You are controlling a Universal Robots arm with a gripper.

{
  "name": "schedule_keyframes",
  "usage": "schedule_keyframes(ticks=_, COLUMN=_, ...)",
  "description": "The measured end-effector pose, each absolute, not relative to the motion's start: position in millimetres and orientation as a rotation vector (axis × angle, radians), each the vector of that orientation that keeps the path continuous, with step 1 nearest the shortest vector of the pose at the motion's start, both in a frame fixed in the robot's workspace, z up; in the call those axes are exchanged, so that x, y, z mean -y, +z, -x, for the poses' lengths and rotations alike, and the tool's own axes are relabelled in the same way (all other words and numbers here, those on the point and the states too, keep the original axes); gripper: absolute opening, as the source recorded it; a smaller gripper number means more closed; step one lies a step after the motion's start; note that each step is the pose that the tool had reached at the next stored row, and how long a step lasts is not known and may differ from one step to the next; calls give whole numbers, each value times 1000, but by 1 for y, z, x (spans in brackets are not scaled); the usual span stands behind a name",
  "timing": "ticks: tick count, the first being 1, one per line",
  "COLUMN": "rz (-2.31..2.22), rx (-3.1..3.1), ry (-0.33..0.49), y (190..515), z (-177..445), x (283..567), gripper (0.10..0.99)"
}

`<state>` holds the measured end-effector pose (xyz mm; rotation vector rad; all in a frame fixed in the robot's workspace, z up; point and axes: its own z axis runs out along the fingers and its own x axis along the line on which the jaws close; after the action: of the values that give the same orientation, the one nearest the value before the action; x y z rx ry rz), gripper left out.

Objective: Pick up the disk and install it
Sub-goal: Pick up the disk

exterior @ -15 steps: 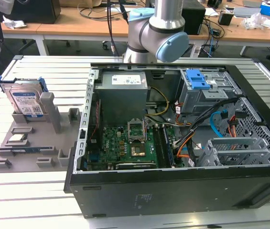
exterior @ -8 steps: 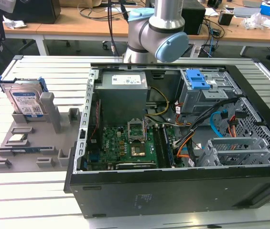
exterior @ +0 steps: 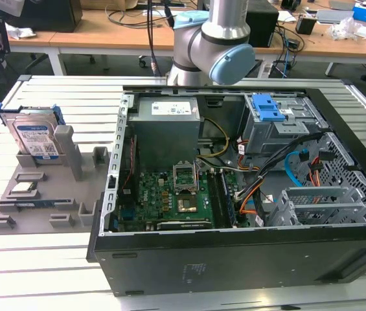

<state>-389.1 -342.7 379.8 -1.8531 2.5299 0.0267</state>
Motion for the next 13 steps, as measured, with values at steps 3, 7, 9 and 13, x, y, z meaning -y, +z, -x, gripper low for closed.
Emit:
schedule_keyframes(ticks=3, rz=1856, rx=-2531, ry=22, y=377, z=389, x=341, gripper=541)
schedule_keyframes(ticks=7, rz=1858, rx=-2530, ry=20, y=371, z=388, x=340, gripper=541)
schedule_keyframes(ticks=9, rz=1859, rx=-2530, ry=20, y=370, z=388, x=339, gripper=541)
schedule_keyframes(ticks=13, rz=1860, rx=-2530, ry=19, y=367, z=388, x=338, gripper=541)
